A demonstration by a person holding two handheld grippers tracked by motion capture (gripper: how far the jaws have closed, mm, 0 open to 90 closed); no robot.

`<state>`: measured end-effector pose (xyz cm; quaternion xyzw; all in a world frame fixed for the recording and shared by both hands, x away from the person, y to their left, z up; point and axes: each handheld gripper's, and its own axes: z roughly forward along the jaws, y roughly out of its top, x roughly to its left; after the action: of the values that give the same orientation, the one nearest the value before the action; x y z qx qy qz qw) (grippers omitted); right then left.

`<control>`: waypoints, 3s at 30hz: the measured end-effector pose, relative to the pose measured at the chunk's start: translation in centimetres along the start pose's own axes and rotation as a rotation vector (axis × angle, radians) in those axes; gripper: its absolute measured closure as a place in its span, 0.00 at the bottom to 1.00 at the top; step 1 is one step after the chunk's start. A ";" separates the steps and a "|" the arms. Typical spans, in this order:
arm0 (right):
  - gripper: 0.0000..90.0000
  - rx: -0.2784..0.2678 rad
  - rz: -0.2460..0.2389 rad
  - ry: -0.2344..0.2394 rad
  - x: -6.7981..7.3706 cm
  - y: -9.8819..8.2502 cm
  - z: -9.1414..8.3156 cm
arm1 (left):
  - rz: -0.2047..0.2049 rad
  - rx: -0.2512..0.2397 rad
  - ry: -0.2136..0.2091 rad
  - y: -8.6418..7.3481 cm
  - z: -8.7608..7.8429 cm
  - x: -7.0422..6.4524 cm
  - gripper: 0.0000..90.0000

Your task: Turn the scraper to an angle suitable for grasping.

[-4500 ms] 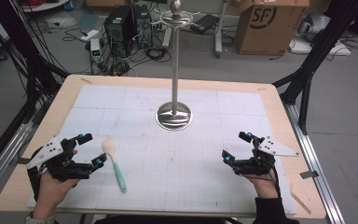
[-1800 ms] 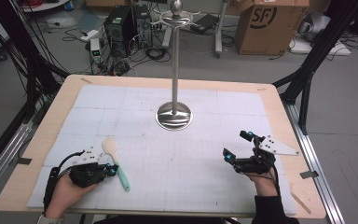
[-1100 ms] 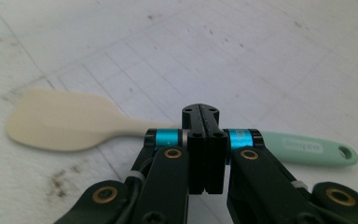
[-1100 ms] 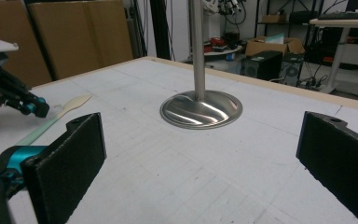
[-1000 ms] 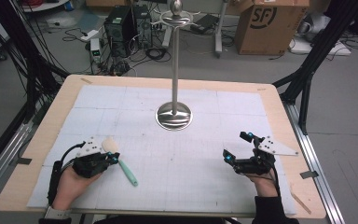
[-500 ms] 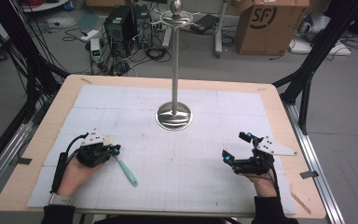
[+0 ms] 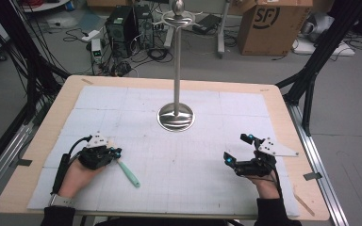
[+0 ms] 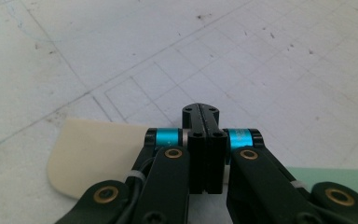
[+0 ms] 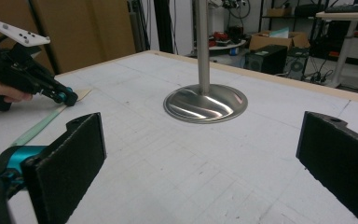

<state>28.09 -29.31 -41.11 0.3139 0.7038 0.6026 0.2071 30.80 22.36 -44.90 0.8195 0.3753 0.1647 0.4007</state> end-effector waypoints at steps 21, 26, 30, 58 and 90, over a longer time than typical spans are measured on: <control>0.00 0.028 -0.010 0.008 0.2 -0.2 0.5 | -0.006 0.018 0.009 -3.4 -4.5 -2.3 1.00; 0.00 0.032 -0.017 0.011 0.3 -0.2 0.6 | 0.003 0.008 0.023 -4.2 -5.3 -2.9 1.00; 0.00 0.032 -0.014 0.009 0.3 -0.2 0.6 | 0.007 0.002 0.038 -4.4 -5.6 -3.2 1.00; 0.00 0.032 -0.013 0.012 0.4 -0.2 0.6 | 0.108 -0.013 -0.100 -5.1 -5.9 -8.0 1.00; 0.00 0.025 -0.012 0.008 0.2 -0.2 0.4 | 0.041 -0.018 0.029 0.1 0.6 -3.6 1.00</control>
<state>28.16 -28.90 -41.33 0.3101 0.7139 0.5937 0.2040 28.77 19.30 -45.07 0.8208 0.3628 0.1880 0.3992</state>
